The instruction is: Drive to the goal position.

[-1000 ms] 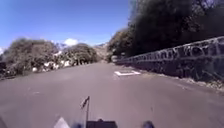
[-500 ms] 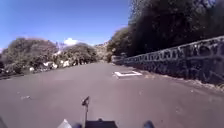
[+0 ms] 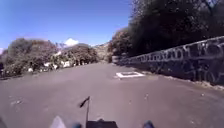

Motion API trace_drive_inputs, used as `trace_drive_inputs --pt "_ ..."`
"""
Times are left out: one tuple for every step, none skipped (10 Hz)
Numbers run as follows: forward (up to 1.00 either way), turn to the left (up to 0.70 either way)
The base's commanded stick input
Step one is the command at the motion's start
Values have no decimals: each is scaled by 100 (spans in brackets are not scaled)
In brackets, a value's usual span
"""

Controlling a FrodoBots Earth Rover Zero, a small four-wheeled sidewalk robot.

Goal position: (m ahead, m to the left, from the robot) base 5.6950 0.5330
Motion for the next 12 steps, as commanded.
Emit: trace_drive_inputs --pt "50 0" --pt "50 0" --pt "50 0" --pt "50 0" --pt "50 0" --pt "50 0" --pt "50 0" --pt "50 0" --pt "50 0" --pt "50 0" --pt "50 0" --pt "50 0"
